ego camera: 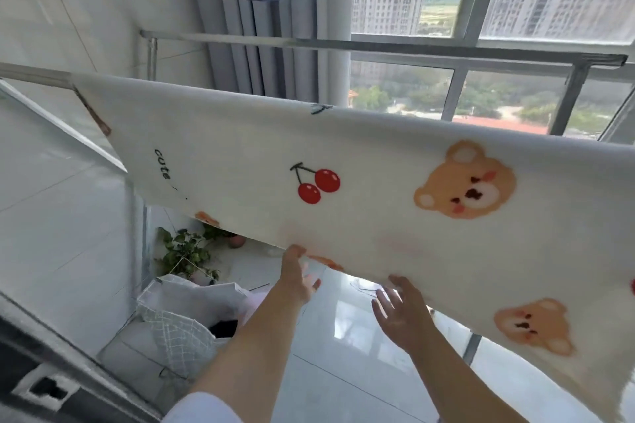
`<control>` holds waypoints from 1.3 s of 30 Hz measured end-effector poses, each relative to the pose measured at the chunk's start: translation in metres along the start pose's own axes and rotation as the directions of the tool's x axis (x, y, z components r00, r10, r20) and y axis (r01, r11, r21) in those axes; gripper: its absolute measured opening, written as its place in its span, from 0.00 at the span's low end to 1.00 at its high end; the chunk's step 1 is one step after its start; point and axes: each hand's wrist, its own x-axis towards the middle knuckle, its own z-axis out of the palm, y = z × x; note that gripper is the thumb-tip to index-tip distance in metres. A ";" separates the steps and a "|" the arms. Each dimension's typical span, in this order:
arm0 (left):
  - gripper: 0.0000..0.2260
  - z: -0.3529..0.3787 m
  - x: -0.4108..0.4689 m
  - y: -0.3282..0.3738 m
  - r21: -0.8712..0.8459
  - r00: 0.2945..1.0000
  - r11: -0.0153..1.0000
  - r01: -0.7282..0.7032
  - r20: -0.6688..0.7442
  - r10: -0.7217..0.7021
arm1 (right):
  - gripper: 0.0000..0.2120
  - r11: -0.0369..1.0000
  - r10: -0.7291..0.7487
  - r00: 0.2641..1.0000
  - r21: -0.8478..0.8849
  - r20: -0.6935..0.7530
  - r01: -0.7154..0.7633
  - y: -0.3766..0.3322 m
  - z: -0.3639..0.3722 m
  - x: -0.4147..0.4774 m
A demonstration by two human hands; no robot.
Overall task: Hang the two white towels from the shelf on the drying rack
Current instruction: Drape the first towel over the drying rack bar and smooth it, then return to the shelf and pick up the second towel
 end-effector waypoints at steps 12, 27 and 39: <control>0.11 -0.013 0.033 -0.020 -0.169 0.997 0.983 -0.077 -0.044 0.071 | 0.09 0.997 -0.012 1.000 0.076 0.008 0.011 0.028 0.006 0.009; 0.06 0.021 0.010 -0.136 0.510 0.992 0.851 0.121 -0.102 -0.080 | 0.08 0.968 0.108 0.990 -0.218 -0.093 -0.126 -0.019 -0.126 -0.026; 0.11 0.258 -0.123 -0.416 0.943 0.848 0.296 -0.152 0.278 -0.451 | 0.07 0.946 -0.205 0.789 -0.325 -0.579 0.006 -0.206 -0.396 -0.172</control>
